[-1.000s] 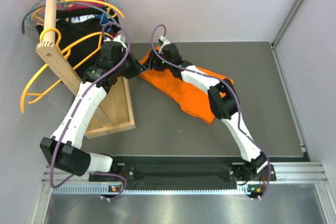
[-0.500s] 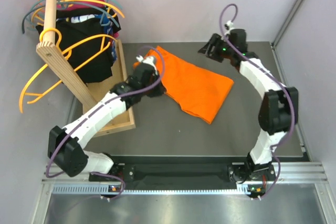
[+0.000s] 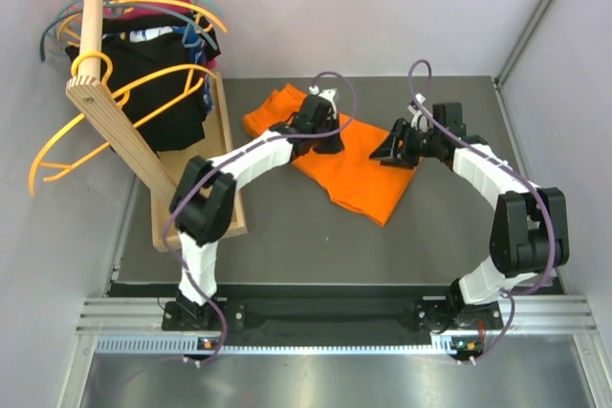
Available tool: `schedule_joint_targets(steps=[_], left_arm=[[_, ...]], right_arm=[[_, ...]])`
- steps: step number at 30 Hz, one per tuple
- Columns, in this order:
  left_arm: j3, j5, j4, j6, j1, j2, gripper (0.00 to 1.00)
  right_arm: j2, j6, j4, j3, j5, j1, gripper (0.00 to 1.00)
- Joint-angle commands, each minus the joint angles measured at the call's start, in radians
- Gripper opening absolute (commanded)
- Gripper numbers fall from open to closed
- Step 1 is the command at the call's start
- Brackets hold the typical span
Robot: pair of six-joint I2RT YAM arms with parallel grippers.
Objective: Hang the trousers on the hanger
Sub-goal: Fold the trousers at the center of the board.
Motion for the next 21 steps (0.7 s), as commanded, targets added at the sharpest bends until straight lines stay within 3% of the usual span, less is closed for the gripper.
schedule_joint_targets(steps=[1, 4, 5, 8, 12, 17, 21], left_arm=[[0.158, 0.198, 0.153, -0.034, 0.101, 0.163, 0.00], [0.218, 0.327, 0.283, -0.166, 0.198, 0.277, 0.00], [0.235, 0.323, 0.287, -0.183, 0.211, 0.294, 0.00], [0.290, 0.322, 0.269, -0.142, 0.232, 0.322, 0.00], [0.263, 0.343, 0.271, -0.111, 0.258, 0.317, 0.00], [0.184, 0.366, 0.392, -0.169, 0.321, 0.305, 0.00], [0.224, 0.395, 0.449, -0.218, 0.389, 0.366, 0.00]], right_arm=[[0.016, -0.035, 0.054, 0.009, -0.109, -0.014, 0.52], [0.090, 0.027, 0.140, 0.014, -0.164, -0.014, 0.44], [0.114, 0.051, 0.176, 0.003, -0.180, -0.014, 0.34], [0.169, 0.136, 0.307, -0.012, -0.195, -0.010, 0.21], [0.269, 0.179, 0.386, 0.017, -0.203, 0.009, 0.16], [0.372, 0.247, 0.498, 0.020, -0.235, 0.054, 0.12], [0.424, 0.284, 0.553, -0.004, -0.237, 0.055, 0.10]])
